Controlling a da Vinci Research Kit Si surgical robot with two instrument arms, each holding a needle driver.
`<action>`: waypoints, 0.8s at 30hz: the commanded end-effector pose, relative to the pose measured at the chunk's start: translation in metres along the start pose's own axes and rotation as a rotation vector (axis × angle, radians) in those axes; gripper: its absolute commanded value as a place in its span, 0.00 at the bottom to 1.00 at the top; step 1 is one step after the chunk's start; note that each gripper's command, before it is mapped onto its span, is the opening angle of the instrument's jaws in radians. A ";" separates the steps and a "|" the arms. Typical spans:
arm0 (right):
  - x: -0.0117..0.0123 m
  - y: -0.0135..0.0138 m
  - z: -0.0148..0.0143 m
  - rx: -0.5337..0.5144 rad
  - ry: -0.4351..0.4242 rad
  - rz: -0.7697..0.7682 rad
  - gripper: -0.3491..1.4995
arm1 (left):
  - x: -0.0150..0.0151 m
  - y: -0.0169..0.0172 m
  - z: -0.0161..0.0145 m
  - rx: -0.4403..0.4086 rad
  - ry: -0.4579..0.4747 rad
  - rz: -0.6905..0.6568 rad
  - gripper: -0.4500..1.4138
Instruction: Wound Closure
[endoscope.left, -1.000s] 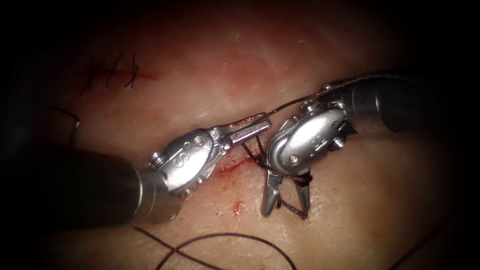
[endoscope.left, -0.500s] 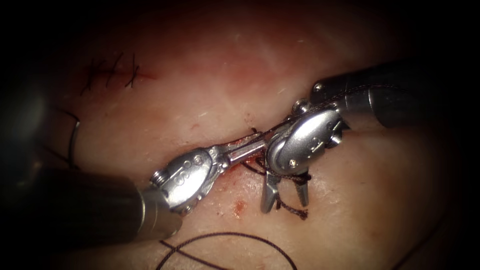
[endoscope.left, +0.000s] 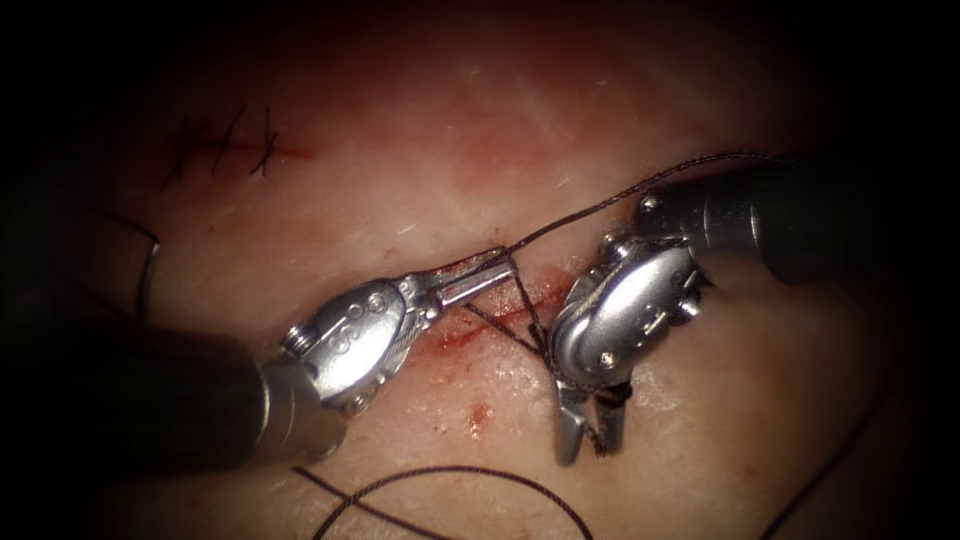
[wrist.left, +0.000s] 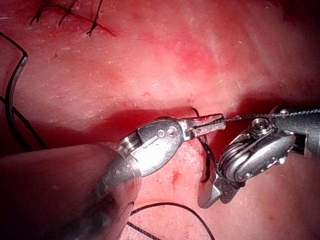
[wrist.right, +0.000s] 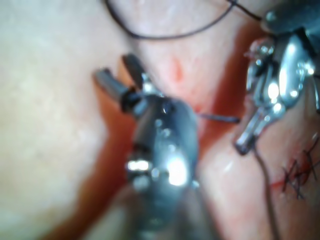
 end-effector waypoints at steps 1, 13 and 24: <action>-0.0002 0.0006 0.0008 -0.001 0.004 0.010 0.56 | -0.0010 0.0008 0.0003 0.000 0.000 -0.004 0.00; -0.0009 0.0010 0.0005 -0.030 -0.035 0.029 0.50 | -0.0011 0.0009 0.0003 0.000 0.003 -0.004 0.00; -0.0021 0.0000 -0.0006 -0.019 -0.076 0.036 0.30 | -0.0010 0.0012 0.0000 0.000 0.009 -0.004 0.00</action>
